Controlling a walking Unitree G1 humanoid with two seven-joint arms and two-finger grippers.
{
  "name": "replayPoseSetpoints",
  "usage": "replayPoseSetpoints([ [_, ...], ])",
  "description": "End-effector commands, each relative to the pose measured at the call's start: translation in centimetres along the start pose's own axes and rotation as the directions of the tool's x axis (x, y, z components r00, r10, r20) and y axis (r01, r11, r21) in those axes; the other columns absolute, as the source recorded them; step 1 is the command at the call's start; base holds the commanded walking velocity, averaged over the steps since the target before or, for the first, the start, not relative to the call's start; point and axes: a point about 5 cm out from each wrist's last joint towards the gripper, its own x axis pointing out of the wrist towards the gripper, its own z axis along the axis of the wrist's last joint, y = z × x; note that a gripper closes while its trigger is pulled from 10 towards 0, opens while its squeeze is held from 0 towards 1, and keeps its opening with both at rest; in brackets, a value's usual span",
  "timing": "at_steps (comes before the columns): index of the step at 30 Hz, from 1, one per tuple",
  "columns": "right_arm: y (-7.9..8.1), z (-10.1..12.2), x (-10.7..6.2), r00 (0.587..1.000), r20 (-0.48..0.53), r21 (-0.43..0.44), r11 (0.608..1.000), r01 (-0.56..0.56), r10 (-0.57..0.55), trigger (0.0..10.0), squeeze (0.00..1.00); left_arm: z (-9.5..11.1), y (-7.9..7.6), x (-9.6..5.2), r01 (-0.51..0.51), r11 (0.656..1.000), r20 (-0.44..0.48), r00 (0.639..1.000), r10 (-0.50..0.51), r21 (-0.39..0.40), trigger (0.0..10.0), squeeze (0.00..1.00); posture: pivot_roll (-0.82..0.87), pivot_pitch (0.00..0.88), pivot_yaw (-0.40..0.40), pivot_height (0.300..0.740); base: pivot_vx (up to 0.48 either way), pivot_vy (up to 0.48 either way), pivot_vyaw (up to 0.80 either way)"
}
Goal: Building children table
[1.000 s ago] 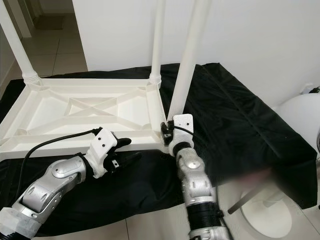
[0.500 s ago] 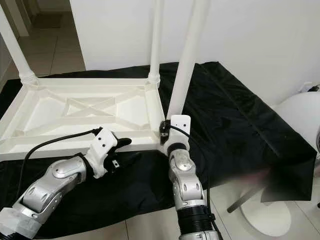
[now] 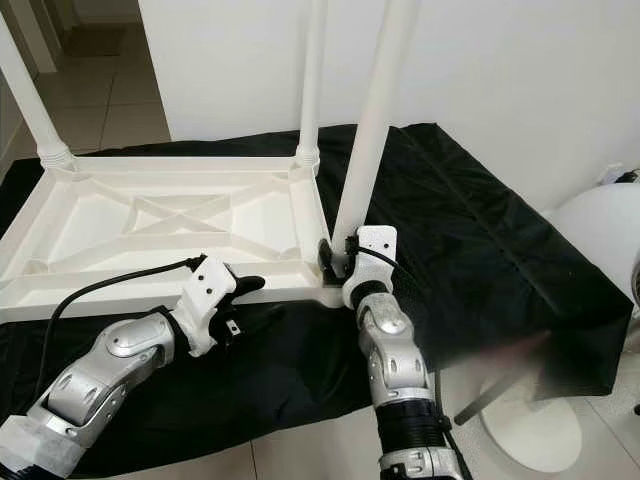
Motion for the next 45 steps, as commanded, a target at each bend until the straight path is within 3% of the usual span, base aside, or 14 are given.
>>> replayPoseSetpoints([
  [1, -0.4, 0.0, 0.1, 0.997, 0.012, 0.0, 0.997, -0.075, 0.075, 10.0, 0.0, -0.2, -0.2, -0.2, 0.036, 0.999, -0.008, 0.999, -0.036, -0.001, 10.0, 0.0, 0.01, 0.014, -0.055, 0.74, 0.0, 0.0, 0.0],
  [8, -1.7, 0.4, 0.1, 0.974, 0.023, -0.089, 0.971, -0.222, 0.225, 10.0, 0.0, -0.3, -0.6, -0.3, 0.011, 0.999, -0.01, 1.0, -0.012, -0.044, 10.0, 0.0, 0.01, 0.033, -0.055, 0.74, 0.0, 0.0, 0.0],
  [12, -2.0, 0.3, 0.3, 0.927, -0.014, -0.134, 0.918, -0.373, 0.375, 10.0, 0.0, -0.3, -0.8, -0.2, 0.001, 0.999, -0.02, 1.0, -0.002, -0.054, 10.0, 0.0, 0.0, 0.04, -0.06, 0.74, 0.0, 0.0, 0.0],
  [14, -2.0, 0.3, 0.3, 0.927, -0.014, -0.134, 0.918, -0.373, 0.375, 10.0, 0.0, -0.3, -0.8, -0.2, 0.001, 0.999, -0.02, 1.0, -0.002, -0.054, 10.0, 0.0, 0.0, 0.04, -0.06, 0.74, 0.0, 0.0, 0.0],
  [20, -2.3, 0.0, 0.8, 0.878, -0.072, -0.15, 0.865, -0.479, 0.473, 10.0, 0.0, 0.2, -0.9, 0.2, 0.011, 0.999, -0.001, 1.0, -0.011, -0.038, 10.0, 0.0, 0.0, 0.045, -0.063, 0.74, 0.0, 0.0, 0.0],
  [21, -2.5, -0.1, 1.1, 0.865, -0.089, -0.151, 0.852, -0.502, 0.494, 7.4, 0.0, 0.4, -0.9, 0.3, 0.008, 0.999, 0.003, 1.0, -0.008, -0.035, 10.0, 0.0, 0.01, 0.044, -0.062, 0.74, 0.0, 0.0, 0.0],
  [22, -2.7, -0.2, 1.3, 0.857, -0.098, -0.152, 0.843, -0.516, 0.506, 2.7, 0.0, 0.4, -0.8, 0.4, 0.006, 0.999, 0.005, 1.0, -0.006, -0.034, 10.0, 0.0, 0.01, 0.043, -0.061, 0.74, 0.0, 0.0, 0.0],
  [23, -2.8, -0.2, 1.4, 0.848, -0.1, -0.15, 0.835, -0.53, 0.521, 0.0, 0.0, 0.4, -0.8, 0.3, 0.004, 0.999, 0.005, 1.0, -0.004, -0.033, 10.0, 0.0, 0.01, 0.039, -0.058, 0.74, 0.0, 0.0, 0.0],
  [26, -2.7, -0.2, 1.6, 0.836, -0.102, -0.154, 0.822, -0.549, 0.539, 0.0, 0.0, 0.4, -0.8, 0.3, 0.004, 0.999, 0.003, 1.0, -0.004, -0.033, 10.0, 0.0, 0.01, 0.034, -0.053, 0.74, 0.0, 0.0, 0.0],
  [35, -2.2, -0.6, 1.5, 0.813, -0.107, -0.152, 0.799, -0.582, 0.572, 0.0, 0.0, 0.8, -0.4, 0.6, 0.009, 1.0, 0.006, 1.0, -0.009, -0.023, 10.0, 0.0, 0.0, 0.029, -0.045, 0.74, 0.0, 0.0, 0.0],
  [36, -2.3, -0.7, 1.5, 0.821, -0.104, -0.141, 0.808, -0.572, 0.562, 1.2, 0.0, 0.8, -0.4, 0.6, 0.009, 1.0, 0.007, 1.0, -0.009, -0.022, 10.0, 0.0, 0.0, 0.027, -0.044, 0.74, 0.0, 0.0, 0.0],
  [37, -2.3, -0.7, 1.5, 0.83, -0.096, -0.121, 0.821, -0.558, 0.55, 10.0, 0.0, 0.7, -0.4, 0.6, 0.01, 1.0, 0.007, 1.0, -0.01, -0.022, 10.0, 0.0, 0.0, 0.025, -0.041, 0.74, 0.0, 0.0, 0.0],
  [39, -2.3, -0.6, 1.5, 0.84, -0.072, -0.076, 0.836, -0.543, 0.538, 10.0, 0.0, 0.7, -0.5, 0.7, 0.012, 1.0, 0.008, 1.0, -0.012, -0.022, 10.0, 0.0, 0.0, 0.027, -0.041, 0.74, 0.0, 0.0, 0.0],
  [45, -1.7, -0.4, 1.4, 0.856, -0.014, -0.053, 0.855, -0.516, 0.516, 10.0, 0.0, 0.7, -0.5, 0.8, 0.007, 1.0, 0.015, 1.0, -0.007, -0.013, 10.0, 0.0, -0.01, 0.029, -0.041, 0.74, 0.0, 0.0, 0.0],
])
